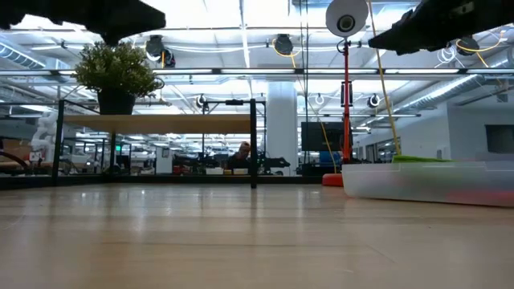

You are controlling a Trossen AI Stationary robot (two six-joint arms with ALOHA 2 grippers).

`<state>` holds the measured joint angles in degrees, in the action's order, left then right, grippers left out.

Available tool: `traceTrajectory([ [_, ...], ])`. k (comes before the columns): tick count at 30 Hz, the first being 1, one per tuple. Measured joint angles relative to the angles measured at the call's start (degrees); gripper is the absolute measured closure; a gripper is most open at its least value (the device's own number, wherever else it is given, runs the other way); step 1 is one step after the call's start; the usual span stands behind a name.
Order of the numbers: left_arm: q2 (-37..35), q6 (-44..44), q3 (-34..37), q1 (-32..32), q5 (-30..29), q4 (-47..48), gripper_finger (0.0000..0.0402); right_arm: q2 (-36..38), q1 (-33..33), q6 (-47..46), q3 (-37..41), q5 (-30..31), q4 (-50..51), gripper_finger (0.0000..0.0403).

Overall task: Pack school essentials
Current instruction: Return to Home Position

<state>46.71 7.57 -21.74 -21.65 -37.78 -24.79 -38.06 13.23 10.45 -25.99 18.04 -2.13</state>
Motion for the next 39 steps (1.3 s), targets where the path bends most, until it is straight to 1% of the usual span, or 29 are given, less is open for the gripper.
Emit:
traceTrajectory([
  [2,-1.4,-2.7,0.9,-0.2,0.2,-0.6,0.0309,0.4,0.0,0.9,1.7,0.0,-2.7,0.0403],
  [5,-3.7,-3.0,3.0,-0.2,1.5,0.2,0.0309,0.6,0.0,1.0,3.8,0.0,-6.5,0.0403],
  [8,-6.1,-2.9,6.0,-0.1,1.8,-0.1,0.0309,0.9,0.0,1.0,5.8,-0.1,-8.4,0.0403],
  [11,-8.4,-3.0,9.1,0.7,1.8,-2.7,0.0309,1.7,0.0,1.2,7.2,-0.1,-8.2,0.0403],
  [14,-10.8,-2.3,11.4,1.7,4.4,-4.4,0.0309,2.9,0.0,2.1,8.2,-0.1,-8.4,0.0403],
  [18,-13.7,-0.9,13.7,3.1,7.5,-4.2,0.031,4.8,0.0,2.7,10.4,-0.2,-10.5,0.0403],
  [21,-15.6,-0.5,15.0,4.2,11.4,-4.0,0.0327,6.4,0.0,2.7,11.8,-0.3,-11.3,0.0403],
  [25,-16.8,-0.5,15.9,5.5,16.5,-3.5,0.0387,8.9,0.0,2.4,13.4,-0.3,-11.5,0.0403],
  [26,-16.8,-0.6,15.9,5.7,17.8,-3.6,0.0393,9.6,0.0,2.4,13.8,-0.3,-11.3,0.0403],
  [29,-16.8,-0.6,15.9,6.1,19.6,-3.5,0.0393,11.6,0.0,2.3,14.5,-0.3,-11.4,0.0403],
  [32,-16.8,-0.1,15.9,6.3,19.8,-3.0,0.0398,13.3,0.0,2.3,14.9,-0.4,-11.4,0.0403],
  [37,-16.8,0.3,15.9,6.3,19.9,-1.5,0.0392,15.3,0.0,2.1,16.1,-4.9,-11.4,0.0403],
  [39,-16.8,0.3,15.9,6.3,19.9,-1.6,0.0393,15.8,0.0,2.1,16.8,-5.1,-11.8,0.0403],
])
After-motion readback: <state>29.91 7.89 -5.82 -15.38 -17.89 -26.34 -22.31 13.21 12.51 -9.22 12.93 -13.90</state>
